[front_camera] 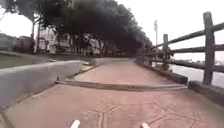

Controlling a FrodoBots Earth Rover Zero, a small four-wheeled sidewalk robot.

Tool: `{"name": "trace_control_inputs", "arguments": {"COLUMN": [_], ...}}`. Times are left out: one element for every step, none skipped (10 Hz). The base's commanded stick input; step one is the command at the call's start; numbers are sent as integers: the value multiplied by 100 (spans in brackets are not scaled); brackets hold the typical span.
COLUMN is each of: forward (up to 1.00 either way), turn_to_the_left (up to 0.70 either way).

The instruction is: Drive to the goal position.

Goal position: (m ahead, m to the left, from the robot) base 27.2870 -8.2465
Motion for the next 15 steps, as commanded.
{"name": "trace_control_inputs", "arguments": {"forward": [70,70,70,70,70,70,70,70,70,70,70,70,70,70,70], "turn_to_the_left": [0,0,0,0,0,0,0,0,0,0,0,-1,-5,-13,-22]}}
